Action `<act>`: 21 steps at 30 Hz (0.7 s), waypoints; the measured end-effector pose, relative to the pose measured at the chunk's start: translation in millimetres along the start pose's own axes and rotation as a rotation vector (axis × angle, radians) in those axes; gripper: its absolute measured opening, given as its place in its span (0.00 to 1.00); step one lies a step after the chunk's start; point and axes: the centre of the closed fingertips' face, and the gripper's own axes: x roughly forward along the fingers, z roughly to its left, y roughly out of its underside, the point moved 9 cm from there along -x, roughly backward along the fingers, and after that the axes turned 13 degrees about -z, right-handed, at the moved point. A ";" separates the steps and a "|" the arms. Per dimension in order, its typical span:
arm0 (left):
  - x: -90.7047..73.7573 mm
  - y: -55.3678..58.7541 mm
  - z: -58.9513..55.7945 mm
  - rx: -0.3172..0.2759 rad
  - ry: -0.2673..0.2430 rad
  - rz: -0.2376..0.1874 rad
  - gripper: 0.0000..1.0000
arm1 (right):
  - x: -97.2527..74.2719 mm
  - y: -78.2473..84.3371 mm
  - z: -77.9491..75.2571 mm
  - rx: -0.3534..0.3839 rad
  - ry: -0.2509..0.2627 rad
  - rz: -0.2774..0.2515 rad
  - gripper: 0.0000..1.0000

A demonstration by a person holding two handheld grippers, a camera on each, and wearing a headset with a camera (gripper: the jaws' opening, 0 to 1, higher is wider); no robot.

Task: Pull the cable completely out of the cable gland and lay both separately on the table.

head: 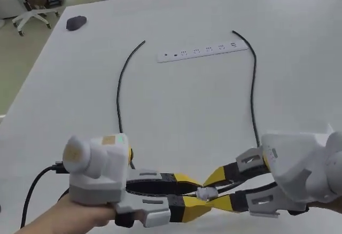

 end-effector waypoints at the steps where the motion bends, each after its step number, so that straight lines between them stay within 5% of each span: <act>1: -0.4 0.8 0.8 -0.007 -0.017 0.007 0.19 | -0.2 -0.3 0.4 0.001 0.000 -0.003 0.08; 16: -4.6 -0.6 -1.5 0.037 0.034 0.018 0.15 | 0.7 -3.2 2.3 -0.003 -0.024 -0.022 0.09; 18: -4.5 -2.5 -3.1 0.042 0.040 0.018 0.15 | -1.0 -4.7 0.3 0.072 -0.031 -0.032 0.09; 19: -5.2 -4.2 -2.0 0.132 0.052 0.024 0.15 | -3.2 -6.0 -3.3 0.153 -0.022 -0.040 0.09; 21: -5.7 -5.8 -3.4 0.209 0.043 0.047 0.15 | -7.1 -5.6 -7.7 0.272 -0.027 -0.055 0.10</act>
